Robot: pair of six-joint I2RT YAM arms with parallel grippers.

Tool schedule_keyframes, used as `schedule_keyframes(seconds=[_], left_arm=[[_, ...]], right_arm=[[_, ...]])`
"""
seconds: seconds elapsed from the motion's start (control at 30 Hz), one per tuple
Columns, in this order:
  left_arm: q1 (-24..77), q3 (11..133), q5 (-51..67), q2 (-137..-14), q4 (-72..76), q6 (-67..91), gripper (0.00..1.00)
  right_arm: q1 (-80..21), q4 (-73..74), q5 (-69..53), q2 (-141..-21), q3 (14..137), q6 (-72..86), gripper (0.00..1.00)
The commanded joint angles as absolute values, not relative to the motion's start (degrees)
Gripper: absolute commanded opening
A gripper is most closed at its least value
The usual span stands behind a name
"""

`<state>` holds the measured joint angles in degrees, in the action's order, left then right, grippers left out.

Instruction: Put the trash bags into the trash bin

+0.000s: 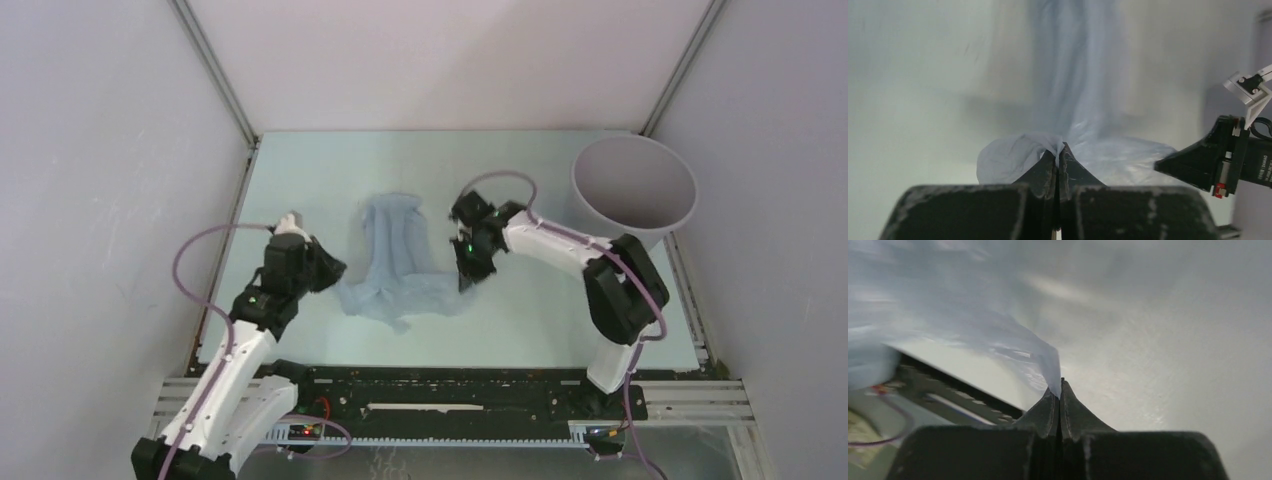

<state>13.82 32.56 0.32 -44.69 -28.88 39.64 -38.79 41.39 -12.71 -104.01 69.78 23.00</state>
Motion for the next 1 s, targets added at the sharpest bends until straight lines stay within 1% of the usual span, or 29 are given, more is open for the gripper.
schedule_keyframes(seconds=[0.0,0.03,0.1,0.17,0.2,0.23,0.27,0.3,0.33,0.37,0.4,0.43,0.47,0.5,0.57,0.63,0.7,0.77,0.87,0.97], left_arm=[[12.3,50.22,-2.25,-48.22,-23.0,40.92,0.0],[10.46,57.17,-0.84,-52.23,-24.51,41.32,0.0],[7.98,74.06,5.56,-59.86,-27.91,42.92,0.0],[7.38,93.53,10.71,-65.75,-30.52,44.03,0.0],[7.98,102.09,12.45,-67.45,-30.59,43.66,0.0],[9.59,109.1,12.33,-67.91,-29.66,41.94,0.0],[12.94,112.92,9.41,-67.08,-28.5,37.36,0.0],[16.99,113.08,4.88,-64.7,-26.44,31.4,0.0],[20.38,109.05,0.09,-61.45,-23.09,24.92,0.0],[21.68,101.95,-3.36,-57.28,-18.94,23.18,0.0],[21.86,93.03,-7.34,-53.47,-15.95,24.14,0.0],[21.76,81.73,-14.15,-50.33,-16.34,25.46,0.0],[21.41,74.46,-17.51,-47.93,-19.49,28.14,0.0],[20.09,67.41,-16.89,-47.45,-23.75,30.84,0.0],[18.17,53.54,-7.68,-48.24,-26.68,31.46,0.0],[17.68,46.28,-3.79,-49.54,-32.63,34.65,0.0],[18.09,40.27,0.82,-48.23,-31.95,33.6,0.0],[17.88,34.95,0.33,-44.73,-30.24,35.2,0.0],[17.1,34.28,0.17,-40.75,-26.77,37.64,0.0],[15.78,41.93,0.51,-43.1,-22.53,39.04,0.0]], right_arm=[[-34.45,42.98,-15.02,-94.74,95.95,25.74,0.0],[-32.89,46.23,-16.14,-96.89,104.38,27.18,0.0],[-29.53,53.02,-21.37,-102.46,125.82,32.13,0.0],[-27.85,55.25,-24.18,-107.47,150.99,35.99,0.0],[-28.53,53.43,-22.69,-107.91,159.89,34.9,0.0],[-31.51,50.22,-19.7,-105.82,163.39,30.86,0.0],[-35.24,46.52,-14.82,-101.77,160.76,24.6,0.0],[-39.82,40.07,-9.55,-94.99,150.77,17.17,0.0],[-43.16,31.02,-5.48,-87.32,136.08,11.61,0.0],[-44.89,21.01,-2.48,-80.13,115.55,8.6,0.0],[-44.84,12.67,-0.49,-74.35,105.77,9.1,0.0],[-43.61,8.92,2.29,-71.14,92.63,12.58,0.0],[-41.42,9.57,2.46,-69.82,86.35,16.05,0.0],[-39.41,12.97,1.31,-70.06,81.6,18.68,0.0],[-37.18,20.87,-2.47,-73.05,73.85,20.84,0.0],[-36.99,29.55,-4.12,-78.45,69.02,23.86,0.0],[-37.87,34.99,-8.59,-82.42,65.31,24.17,0.0],[-40.37,36.02,-8.1,-83.17,62.37,23.94,0.0],[-41.27,33.67,-8.6,-80.38,61.63,24.55,0.0],[-36.62,31.72,-9.99,-77.19,66.58,26.02,0.0]])
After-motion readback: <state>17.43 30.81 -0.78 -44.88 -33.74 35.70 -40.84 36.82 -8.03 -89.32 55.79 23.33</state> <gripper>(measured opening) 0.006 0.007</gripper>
